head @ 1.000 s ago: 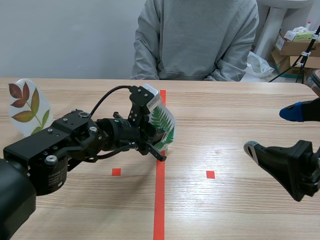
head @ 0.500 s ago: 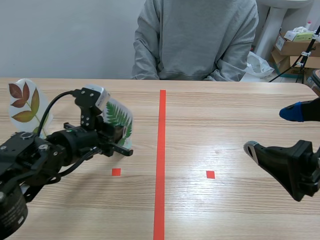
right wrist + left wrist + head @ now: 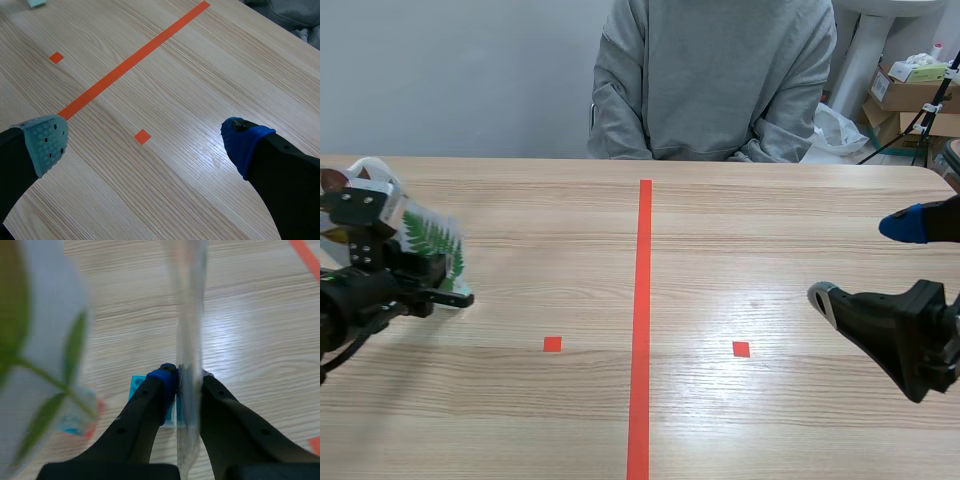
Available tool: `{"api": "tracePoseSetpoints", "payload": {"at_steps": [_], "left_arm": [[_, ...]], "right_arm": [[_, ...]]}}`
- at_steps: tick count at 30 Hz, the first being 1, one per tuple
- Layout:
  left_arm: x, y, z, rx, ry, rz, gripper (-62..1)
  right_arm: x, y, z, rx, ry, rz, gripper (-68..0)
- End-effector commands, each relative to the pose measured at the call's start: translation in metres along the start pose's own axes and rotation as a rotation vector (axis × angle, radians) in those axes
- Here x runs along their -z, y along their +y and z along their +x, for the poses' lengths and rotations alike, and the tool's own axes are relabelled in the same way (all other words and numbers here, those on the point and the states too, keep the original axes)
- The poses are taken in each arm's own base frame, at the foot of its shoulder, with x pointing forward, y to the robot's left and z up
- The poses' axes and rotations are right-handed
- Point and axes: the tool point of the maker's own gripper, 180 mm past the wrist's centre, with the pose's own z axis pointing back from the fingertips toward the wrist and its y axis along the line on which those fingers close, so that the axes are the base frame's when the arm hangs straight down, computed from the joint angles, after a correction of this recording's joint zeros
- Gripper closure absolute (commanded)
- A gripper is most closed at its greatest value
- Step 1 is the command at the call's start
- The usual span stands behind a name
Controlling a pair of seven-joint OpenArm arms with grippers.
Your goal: Do the leaf sorting experiment
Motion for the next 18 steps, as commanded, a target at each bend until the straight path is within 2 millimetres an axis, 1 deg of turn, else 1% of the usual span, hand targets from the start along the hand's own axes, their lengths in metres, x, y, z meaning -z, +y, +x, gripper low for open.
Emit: {"api": "tracePoseSetpoints", "payload": {"at_steps": [1, 7, 18], "left_arm": [[0.0, 0.011, 0.011, 0.01, -0.03, 0.019, -4.0], [-0.006, 0.038, 0.014, 0.032, -0.03, 0.086, -4.0], [-0.008, 0.059, 0.019, 0.062, -0.037, 0.184, -4.0]], "right_arm": [[0.0, -0.004, 0.008, -0.01, -0.028, -0.006, -63.4], [0.0, -0.004, 0.008, -0.01, -0.028, -0.006, -63.4], [0.0, -0.004, 0.008, -0.01, -0.028, -0.006, -63.4]]}}
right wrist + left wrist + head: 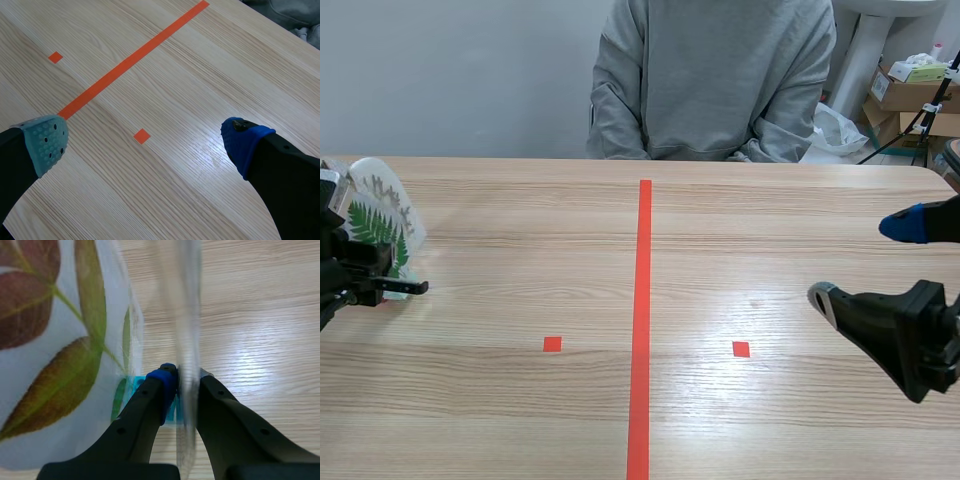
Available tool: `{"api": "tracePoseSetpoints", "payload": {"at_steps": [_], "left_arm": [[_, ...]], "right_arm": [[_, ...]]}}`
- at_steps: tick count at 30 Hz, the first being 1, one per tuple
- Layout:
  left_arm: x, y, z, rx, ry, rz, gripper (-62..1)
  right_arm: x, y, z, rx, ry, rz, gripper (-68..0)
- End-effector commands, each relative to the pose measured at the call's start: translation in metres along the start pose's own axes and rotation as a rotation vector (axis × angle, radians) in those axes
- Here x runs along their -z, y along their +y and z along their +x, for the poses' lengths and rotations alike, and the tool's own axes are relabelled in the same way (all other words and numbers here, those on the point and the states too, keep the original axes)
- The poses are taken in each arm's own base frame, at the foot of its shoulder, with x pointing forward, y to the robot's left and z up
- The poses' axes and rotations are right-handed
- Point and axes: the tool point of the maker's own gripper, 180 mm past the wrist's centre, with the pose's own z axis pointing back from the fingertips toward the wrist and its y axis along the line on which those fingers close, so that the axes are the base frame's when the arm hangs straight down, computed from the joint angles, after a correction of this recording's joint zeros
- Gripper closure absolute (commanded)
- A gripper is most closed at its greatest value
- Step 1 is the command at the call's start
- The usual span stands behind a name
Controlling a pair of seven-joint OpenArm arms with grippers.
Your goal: Do the leaf sorting experiment
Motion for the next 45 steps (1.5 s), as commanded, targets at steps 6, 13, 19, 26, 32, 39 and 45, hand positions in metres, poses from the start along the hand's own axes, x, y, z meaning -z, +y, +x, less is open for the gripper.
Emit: {"api": "tracePoseSetpoints", "payload": {"at_steps": [6, 13, 19, 26, 32, 39, 45], "left_arm": [[0.008, 0.02, -0.001, 0.012, 0.004, 0.042, -4.0], [0.008, 0.024, -0.011, 0.007, 0.014, 0.053, -4.0], [0.008, 0.024, -0.011, 0.007, 0.015, 0.052, -4.3], [0.008, 0.024, -0.012, 0.007, 0.019, 0.052, -13.7], [0.008, 0.024, -0.012, 0.007, 0.019, 0.052, -27.0], [0.007, 0.024, -0.013, 0.009, 0.023, 0.052, -39.2], [0.0, 0.025, 0.009, 0.038, -0.024, 0.064, -39.2]], "right_arm": [[0.0, -0.004, 0.008, -0.01, -0.028, -0.006, -63.4], [0.0, -0.004, 0.008, -0.01, -0.028, -0.006, -63.4], [0.0, -0.004, 0.008, -0.01, -0.028, -0.006, -63.4], [0.0, -0.004, 0.008, -0.01, -0.028, -0.006, -63.4], [0.0, -0.004, 0.008, -0.01, -0.028, -0.006, -63.4], [0.0, -0.004, 0.008, -0.01, -0.028, -0.006, -63.4], [0.0, -0.004, 0.008, -0.01, -0.028, -0.006, -63.4]]}}
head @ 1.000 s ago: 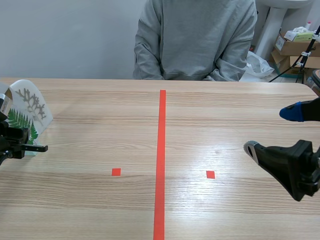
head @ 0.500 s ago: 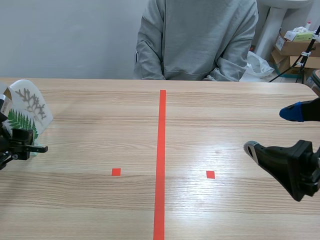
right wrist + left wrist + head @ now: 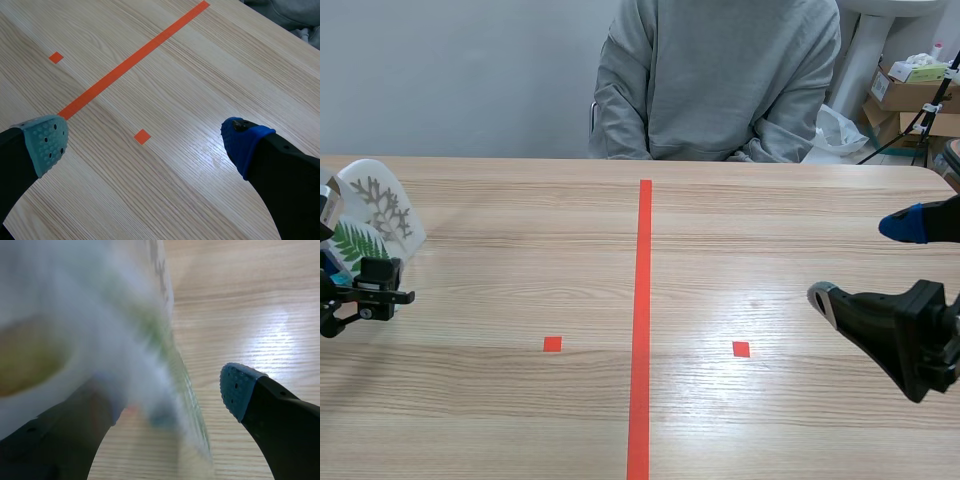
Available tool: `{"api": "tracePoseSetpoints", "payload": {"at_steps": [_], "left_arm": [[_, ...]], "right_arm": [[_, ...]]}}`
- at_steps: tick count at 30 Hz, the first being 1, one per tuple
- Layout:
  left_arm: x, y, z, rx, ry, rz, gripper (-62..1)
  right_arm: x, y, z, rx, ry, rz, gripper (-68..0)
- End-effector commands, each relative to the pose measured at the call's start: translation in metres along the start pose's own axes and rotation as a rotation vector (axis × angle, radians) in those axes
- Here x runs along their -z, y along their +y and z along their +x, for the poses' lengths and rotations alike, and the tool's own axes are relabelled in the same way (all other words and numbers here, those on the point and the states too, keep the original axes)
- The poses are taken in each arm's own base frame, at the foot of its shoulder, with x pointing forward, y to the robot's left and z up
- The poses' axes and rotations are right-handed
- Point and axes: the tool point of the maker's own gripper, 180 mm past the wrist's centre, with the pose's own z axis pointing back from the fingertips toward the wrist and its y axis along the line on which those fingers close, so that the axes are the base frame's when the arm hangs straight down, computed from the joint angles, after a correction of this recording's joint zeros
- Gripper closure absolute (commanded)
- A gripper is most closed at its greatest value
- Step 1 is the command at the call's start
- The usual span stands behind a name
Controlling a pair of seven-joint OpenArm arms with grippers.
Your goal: Do the leaf sorting experiment
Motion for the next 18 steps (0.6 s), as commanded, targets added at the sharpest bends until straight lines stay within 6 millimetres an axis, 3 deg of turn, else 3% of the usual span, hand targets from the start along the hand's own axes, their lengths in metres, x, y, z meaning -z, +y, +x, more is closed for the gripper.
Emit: {"api": "tracePoseSetpoints", "payload": {"at_steps": [1, 4, 13, 18], "left_arm": [[-0.004, 0.006, 0.029, 0.021, -0.076, 0.02, -39.2], [-0.014, 0.012, 0.045, 0.042, -0.113, 0.058, -39.2], [-0.055, 0.055, 0.09, 0.063, -0.221, 0.189, -39.2], [-0.087, 0.046, 0.116, 0.079, -0.295, 0.153, -39.2]], "right_arm": [[0.0, -0.004, 0.008, -0.01, -0.028, -0.006, -63.4], [0.0, -0.004, 0.008, -0.01, -0.028, -0.006, -63.4], [0.0, -0.004, 0.008, -0.009, -0.028, -0.006, -63.4], [0.0, -0.004, 0.008, -0.01, -0.028, -0.006, -63.4]]}}
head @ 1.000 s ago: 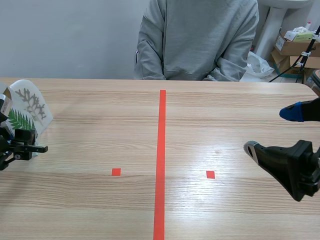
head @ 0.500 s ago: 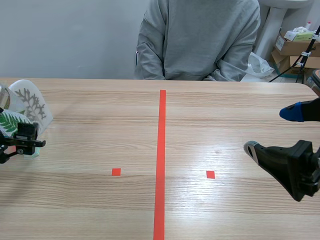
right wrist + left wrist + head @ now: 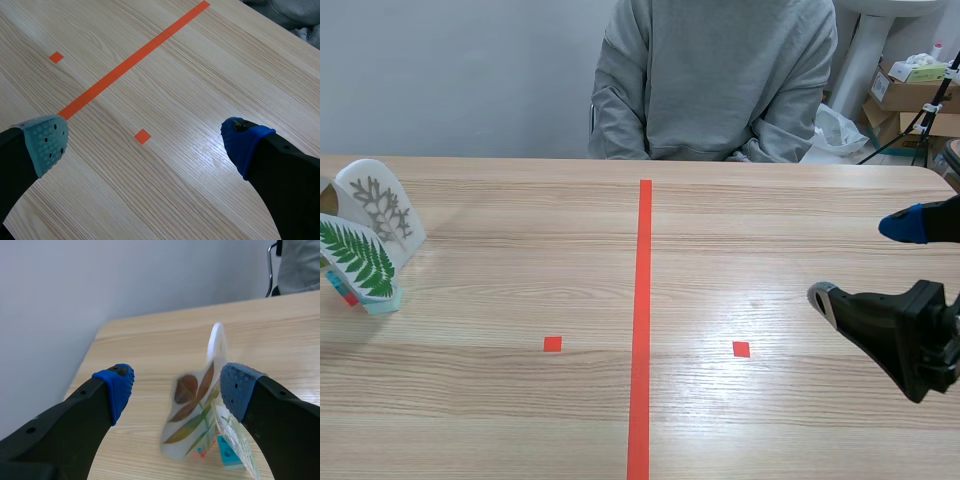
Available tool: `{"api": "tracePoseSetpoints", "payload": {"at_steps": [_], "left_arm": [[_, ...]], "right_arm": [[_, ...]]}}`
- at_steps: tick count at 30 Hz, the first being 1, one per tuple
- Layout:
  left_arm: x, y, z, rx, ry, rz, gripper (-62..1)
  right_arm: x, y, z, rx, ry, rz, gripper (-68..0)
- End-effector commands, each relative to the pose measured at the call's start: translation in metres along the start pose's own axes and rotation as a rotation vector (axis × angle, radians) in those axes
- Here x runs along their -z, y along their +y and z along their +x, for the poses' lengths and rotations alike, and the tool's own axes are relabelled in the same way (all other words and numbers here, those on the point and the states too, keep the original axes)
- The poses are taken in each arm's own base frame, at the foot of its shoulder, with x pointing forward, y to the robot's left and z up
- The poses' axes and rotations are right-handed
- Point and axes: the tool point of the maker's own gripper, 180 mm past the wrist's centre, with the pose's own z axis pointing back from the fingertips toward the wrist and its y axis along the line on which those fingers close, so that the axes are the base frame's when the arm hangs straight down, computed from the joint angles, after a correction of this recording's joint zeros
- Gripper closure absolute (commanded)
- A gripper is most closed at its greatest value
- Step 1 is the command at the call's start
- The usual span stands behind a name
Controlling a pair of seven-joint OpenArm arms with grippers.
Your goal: Do the leaf sorting experiment
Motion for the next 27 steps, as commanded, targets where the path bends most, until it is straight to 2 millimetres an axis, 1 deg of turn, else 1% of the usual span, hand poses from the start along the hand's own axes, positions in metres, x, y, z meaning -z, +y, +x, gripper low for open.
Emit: {"api": "tracePoseSetpoints", "payload": {"at_steps": [1, 4, 8, 10, 12, 15, 20, 24, 27], "left_arm": [[-0.009, -0.008, 0.017, 0.02, -0.047, -0.031, -39.2], [-0.03, -0.031, 0.037, 0.026, -0.082, -0.134, -39.2], [-0.067, -0.074, 0.06, 0.005, -0.12, -0.335, -39.2], [-0.086, -0.093, 0.069, -0.003, -0.13, -0.423, -39.2], [-0.102, -0.109, 0.073, -0.014, -0.12, -0.506, -39.2], [-0.124, -0.131, 0.072, -0.031, -0.085, -0.621, -39.2], [-0.154, -0.161, 0.057, -0.074, -0.013, -0.777, -39.2], [-0.17, -0.177, 0.044, -0.103, 0.05, -0.843, -39.2], [-0.175, -0.185, 0.039, -0.089, 0.066, -0.862, -39.2]], "right_arm": [[0.0, -0.004, 0.008, -0.01, -0.028, -0.006, -63.4], [0.0, -0.004, 0.008, -0.01, -0.028, -0.006, -63.4], [0.0, -0.004, 0.008, -0.01, -0.028, -0.006, -63.4], [0.0, -0.004, 0.008, -0.01, -0.028, -0.006, -63.4], [0.0, -0.004, 0.008, -0.01, -0.028, -0.006, -63.4], [0.0, -0.004, 0.008, -0.01, -0.028, -0.006, -63.4], [0.0, -0.004, 0.008, -0.01, -0.028, -0.006, -63.4], [0.0, -0.004, 0.008, -0.01, -0.028, -0.006, -63.4], [0.0, -0.004, 0.008, -0.01, -0.028, -0.006, -63.4]]}}
